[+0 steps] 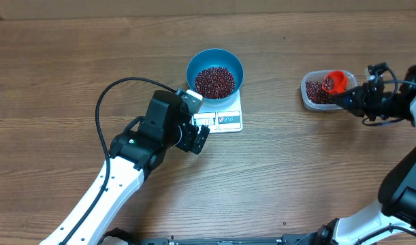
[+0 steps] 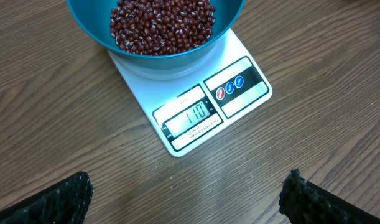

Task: Scoop item into bowl and weigh 150g on scale
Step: 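Lift the filled scoop and carry it over the blue bowl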

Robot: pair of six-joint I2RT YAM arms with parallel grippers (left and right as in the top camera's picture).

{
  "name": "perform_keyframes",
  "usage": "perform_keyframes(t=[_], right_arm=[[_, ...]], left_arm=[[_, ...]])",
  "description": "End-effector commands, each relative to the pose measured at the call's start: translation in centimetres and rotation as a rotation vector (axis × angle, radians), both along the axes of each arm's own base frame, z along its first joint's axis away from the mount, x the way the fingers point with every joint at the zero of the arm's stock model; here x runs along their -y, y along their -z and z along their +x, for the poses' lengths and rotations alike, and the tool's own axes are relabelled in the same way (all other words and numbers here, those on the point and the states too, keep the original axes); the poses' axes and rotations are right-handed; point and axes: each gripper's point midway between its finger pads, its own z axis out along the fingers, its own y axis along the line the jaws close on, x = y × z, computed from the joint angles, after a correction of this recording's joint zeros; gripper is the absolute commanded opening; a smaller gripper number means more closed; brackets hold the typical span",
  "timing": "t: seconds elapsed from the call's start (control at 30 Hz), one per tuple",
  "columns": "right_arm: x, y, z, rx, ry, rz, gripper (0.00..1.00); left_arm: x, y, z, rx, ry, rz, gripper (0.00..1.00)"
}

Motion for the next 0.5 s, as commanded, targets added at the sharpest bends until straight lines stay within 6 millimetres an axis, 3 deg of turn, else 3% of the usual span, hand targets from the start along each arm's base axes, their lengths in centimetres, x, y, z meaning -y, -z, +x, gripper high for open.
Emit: perform_keyframes(t=[0.0,0.17,0.47], right_arm=[[-2.7,-3.1,1.6,0.087,-0.075,0.038,0.04],[-8.0,-4.5,2.1,0.099,-0.197,0.041,0.04],[-18.6,-5.4,2.7,0.139,-0.374,0.062,0.04]], left_arm=[[-0.2,0.3,0.1,-0.002,-0.005,0.009,1.0],[-0.2,0.3,0.1,-0.002,-0.005,0.009,1.0],[-0.2,0.3,0.1,-0.002,-0.005,0.009,1.0]])
